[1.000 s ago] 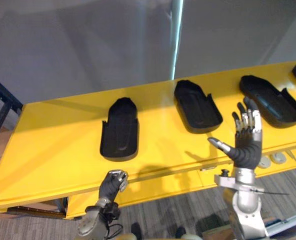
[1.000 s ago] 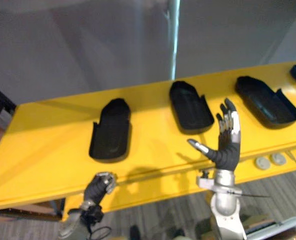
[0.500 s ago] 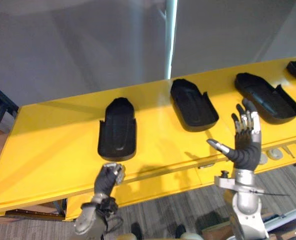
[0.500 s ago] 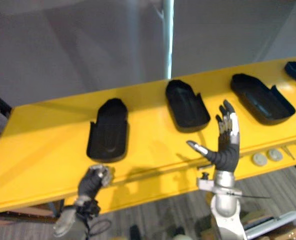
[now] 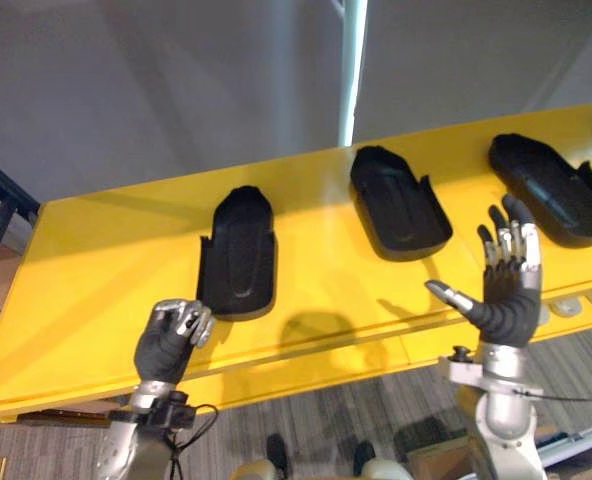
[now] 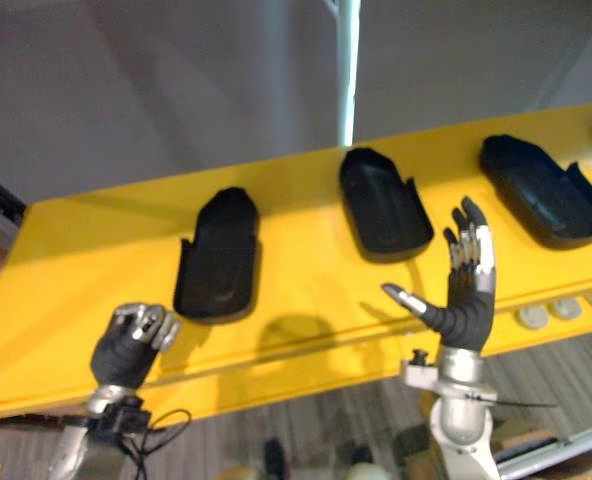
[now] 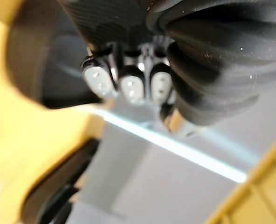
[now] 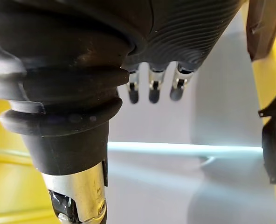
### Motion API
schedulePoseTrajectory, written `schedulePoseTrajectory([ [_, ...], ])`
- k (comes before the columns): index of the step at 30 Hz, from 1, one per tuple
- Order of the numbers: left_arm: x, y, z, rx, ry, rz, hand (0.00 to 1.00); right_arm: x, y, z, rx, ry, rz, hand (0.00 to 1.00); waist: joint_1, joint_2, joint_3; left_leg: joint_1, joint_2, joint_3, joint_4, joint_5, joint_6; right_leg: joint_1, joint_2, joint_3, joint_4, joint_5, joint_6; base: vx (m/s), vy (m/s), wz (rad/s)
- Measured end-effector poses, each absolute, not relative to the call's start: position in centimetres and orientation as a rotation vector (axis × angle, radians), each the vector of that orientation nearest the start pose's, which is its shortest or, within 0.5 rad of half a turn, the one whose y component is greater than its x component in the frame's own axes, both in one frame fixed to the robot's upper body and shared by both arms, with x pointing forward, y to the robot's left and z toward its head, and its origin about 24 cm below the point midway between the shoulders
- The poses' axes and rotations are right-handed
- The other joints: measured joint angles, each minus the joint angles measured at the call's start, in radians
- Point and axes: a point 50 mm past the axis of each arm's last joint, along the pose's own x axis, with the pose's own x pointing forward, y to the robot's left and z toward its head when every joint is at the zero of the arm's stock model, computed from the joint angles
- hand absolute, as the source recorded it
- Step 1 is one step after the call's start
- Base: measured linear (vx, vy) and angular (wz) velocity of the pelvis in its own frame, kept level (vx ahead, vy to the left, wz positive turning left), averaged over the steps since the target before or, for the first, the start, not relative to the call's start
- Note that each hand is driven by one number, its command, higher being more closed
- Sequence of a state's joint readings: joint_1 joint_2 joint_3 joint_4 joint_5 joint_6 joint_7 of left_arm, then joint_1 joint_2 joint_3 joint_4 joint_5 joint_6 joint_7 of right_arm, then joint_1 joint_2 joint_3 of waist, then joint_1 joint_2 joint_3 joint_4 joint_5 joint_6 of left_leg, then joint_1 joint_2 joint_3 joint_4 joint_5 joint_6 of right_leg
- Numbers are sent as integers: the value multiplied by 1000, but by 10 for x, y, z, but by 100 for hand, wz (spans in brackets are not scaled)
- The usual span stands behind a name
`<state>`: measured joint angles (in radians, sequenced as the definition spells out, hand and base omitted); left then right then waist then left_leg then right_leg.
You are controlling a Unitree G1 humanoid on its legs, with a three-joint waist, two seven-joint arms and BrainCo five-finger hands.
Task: Walk over and take plastic housings, then place them on the shelf
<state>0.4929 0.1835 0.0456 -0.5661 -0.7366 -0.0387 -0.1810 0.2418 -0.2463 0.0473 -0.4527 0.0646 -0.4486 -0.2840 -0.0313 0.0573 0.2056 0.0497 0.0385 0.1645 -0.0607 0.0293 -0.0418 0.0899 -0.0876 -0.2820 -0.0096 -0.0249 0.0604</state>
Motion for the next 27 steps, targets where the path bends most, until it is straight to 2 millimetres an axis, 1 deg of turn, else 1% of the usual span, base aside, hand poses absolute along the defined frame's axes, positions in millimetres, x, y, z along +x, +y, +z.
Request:
schedulePoseTrajectory([
  [9, 157, 186, 78, -465, -73, -128, 100, 186, -183, 135, -59, -643, -174, 0, 4, 0, 0, -13, 0, -14, 1, 0, 0, -2, 1, -15, 0, -2, -1, 17, -4, 6],
  [11, 158, 184, 73, -452, -43, -127, 100, 186, -183, 135, -58, -643, -175, 0, 4, 0, 0, -13, 0, -14, 1, 0, 0, -2, 1, -14, 0, -2, -1, 0, 0, 0],
  [13, 158, 182, 64, -451, 6, -125, 100, 186, -183, 134, -55, -643, -183, 0, 3, 0, 0, -12, 1, -13, 2, 0, 0, -2, 1, -14, 0, -2, -1, 0, 0, 0],
  [17, 158, 180, 55, -460, 70, -118, 100, 186, -183, 134, -52, -643, -189, 0, 3, 0, 0, -11, 1, -12, 2, -1, -1, -3, 1, -12, 0, -3, -2, 0, 0, 0],
  [22, 162, 169, 41, -484, 142, -138, 100, 186, -183, 135, -63, -645, -177, 0, 3, 0, 0, -12, 3, -6, 3, -1, -1, -9, 2, -6, 4, -3, -2, 3, 0, -2],
  [25, 164, 168, 38, -487, 154, -134, 100, 189, -181, 136, -68, -653, -159, 0, 1, 0, 0, -12, 5, 8, 3, -1, -1, -19, 2, 9, 14, -3, -3, 13, 3, -13],
  [27, 167, 167, 40, -486, 144, -138, 100, 190, -180, 135, -67, -646, -153, 0, -4, 0, 0, -11, 4, 8, 3, -1, -1, -19, 1, 9, 17, -4, -3, 6, 1, -2],
])
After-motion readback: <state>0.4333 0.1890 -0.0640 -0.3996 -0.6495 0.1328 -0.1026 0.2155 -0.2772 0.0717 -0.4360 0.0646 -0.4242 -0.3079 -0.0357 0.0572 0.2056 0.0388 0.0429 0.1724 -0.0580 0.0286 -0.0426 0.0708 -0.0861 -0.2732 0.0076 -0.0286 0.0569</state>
